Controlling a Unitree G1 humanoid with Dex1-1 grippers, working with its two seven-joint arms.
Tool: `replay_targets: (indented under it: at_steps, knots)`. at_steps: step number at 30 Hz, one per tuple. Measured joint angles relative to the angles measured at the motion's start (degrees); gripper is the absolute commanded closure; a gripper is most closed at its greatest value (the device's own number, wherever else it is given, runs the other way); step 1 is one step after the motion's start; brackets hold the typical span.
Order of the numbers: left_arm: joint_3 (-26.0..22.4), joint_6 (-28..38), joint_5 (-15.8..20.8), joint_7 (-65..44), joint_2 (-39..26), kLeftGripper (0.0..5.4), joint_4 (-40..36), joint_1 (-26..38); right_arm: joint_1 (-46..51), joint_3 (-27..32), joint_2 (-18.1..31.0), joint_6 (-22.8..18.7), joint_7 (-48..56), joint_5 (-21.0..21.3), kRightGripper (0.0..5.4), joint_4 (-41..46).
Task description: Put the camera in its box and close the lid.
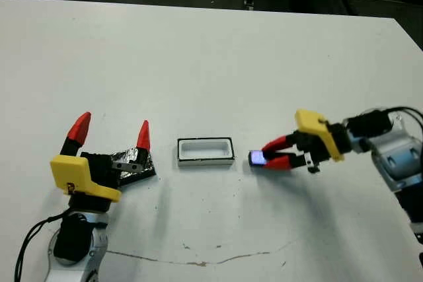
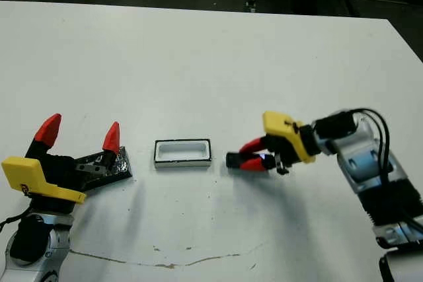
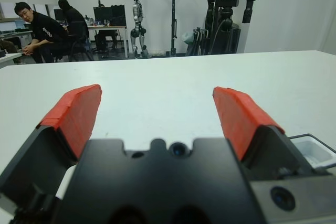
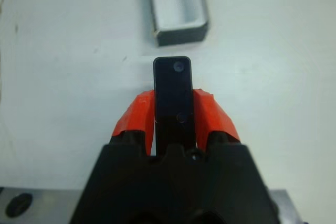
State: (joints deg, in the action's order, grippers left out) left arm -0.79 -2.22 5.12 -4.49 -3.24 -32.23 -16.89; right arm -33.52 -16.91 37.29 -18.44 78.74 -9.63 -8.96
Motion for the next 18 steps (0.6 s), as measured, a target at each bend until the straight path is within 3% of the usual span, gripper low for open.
replay_targets:
  at_steps: [11, 18]
  knots:
    - [0.1, 0.1, -0.1, 0.0, 0.0, 0.0, 0.0, 0.1, -7.0, 0.1, -6.0, -1.9, 4.2, -3.7, 3.75, -7.9]
    - [0.3, 0.1, -0.2, 0.0, 0.1, 0.0, 0.0, 0.1, -11.6, -2.3, -10.1, -2.3, 6.3, -3.0, 3.75, -13.9]
